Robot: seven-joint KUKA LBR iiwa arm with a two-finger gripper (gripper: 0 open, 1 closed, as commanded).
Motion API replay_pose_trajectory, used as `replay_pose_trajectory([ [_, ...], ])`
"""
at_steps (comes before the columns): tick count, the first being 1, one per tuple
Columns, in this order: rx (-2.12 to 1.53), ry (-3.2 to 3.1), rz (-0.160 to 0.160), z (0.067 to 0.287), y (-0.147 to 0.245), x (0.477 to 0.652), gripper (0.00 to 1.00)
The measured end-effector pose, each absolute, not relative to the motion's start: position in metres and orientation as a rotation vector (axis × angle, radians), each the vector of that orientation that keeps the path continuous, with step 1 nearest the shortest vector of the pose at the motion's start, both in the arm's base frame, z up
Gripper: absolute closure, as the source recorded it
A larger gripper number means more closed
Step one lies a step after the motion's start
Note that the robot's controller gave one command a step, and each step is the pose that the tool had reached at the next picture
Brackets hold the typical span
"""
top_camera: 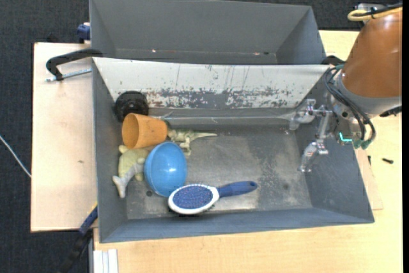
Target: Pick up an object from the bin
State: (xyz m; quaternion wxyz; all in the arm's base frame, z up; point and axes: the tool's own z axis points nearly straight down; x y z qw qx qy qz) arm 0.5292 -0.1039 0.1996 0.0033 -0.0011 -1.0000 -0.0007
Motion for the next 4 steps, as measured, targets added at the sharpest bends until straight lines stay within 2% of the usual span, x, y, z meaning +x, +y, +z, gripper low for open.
replay_pose_trajectory([
  [1, 0.063, -3.133, -0.006, 0.085, -0.050, 0.493, 0.00],
  [2, -0.039, -3.145, -0.001, 0.071, 0.003, 0.495, 0.00],
  [3, -0.039, -3.150, -0.002, 0.073, 0.002, 0.497, 1.00],
  [4, 0.309, -3.140, 0.002, 0.244, -0.008, 0.513, 1.00],
])
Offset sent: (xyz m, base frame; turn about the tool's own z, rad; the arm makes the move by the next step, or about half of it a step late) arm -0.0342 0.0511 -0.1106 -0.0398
